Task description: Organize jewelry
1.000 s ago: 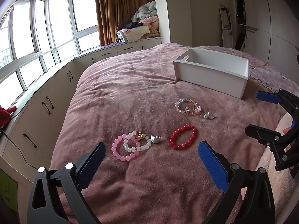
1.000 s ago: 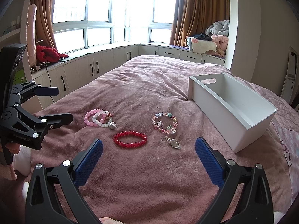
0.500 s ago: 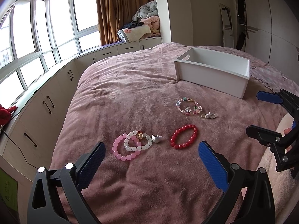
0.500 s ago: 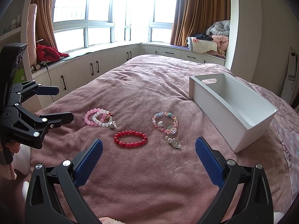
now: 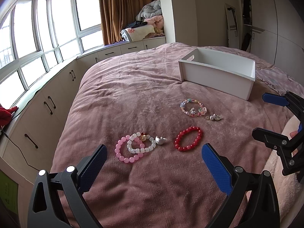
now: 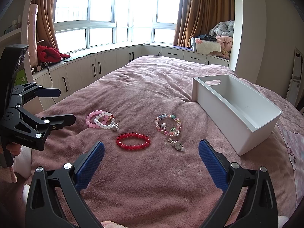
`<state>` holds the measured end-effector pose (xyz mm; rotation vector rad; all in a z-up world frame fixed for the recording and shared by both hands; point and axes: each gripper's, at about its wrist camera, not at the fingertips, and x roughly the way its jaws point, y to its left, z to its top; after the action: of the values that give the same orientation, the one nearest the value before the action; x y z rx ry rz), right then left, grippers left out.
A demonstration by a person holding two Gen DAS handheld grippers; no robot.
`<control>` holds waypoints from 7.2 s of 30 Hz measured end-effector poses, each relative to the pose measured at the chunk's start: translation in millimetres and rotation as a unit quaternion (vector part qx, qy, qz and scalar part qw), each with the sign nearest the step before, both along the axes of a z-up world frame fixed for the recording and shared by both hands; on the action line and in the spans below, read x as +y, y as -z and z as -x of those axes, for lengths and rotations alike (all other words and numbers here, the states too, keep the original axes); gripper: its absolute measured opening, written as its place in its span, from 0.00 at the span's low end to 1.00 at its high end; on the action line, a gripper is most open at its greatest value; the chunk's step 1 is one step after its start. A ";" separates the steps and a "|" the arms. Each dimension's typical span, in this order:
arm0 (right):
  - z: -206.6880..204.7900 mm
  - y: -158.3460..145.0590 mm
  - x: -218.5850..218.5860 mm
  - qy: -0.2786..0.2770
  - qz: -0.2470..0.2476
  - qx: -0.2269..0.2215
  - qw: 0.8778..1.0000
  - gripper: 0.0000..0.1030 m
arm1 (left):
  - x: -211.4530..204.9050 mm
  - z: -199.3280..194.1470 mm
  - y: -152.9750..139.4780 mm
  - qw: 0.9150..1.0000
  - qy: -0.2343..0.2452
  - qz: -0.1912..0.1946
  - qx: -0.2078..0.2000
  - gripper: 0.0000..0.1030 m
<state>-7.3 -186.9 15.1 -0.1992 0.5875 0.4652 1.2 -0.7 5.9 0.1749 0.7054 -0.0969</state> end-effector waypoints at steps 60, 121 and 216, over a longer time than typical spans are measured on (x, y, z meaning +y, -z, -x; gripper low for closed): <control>-122.5 -2.1 15.5 -0.050 0.010 0.045 0.998 0.72 | 55.2 -79.5 65.8 0.996 -0.068 0.011 0.053 0.97; -201.4 43.2 8.9 -0.062 -0.014 0.108 0.992 0.08 | 73.2 -99.0 65.3 0.980 -0.046 0.171 0.093 0.16; -226.5 71.2 21.6 -0.045 0.035 0.146 0.988 0.38 | -22.8 -168.8 -94.5 0.995 0.023 0.091 0.033 0.15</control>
<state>219.2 -165.3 -56.1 -0.2270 0.8848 0.5675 170.0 -23.6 100.4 0.0126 0.7546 -0.2103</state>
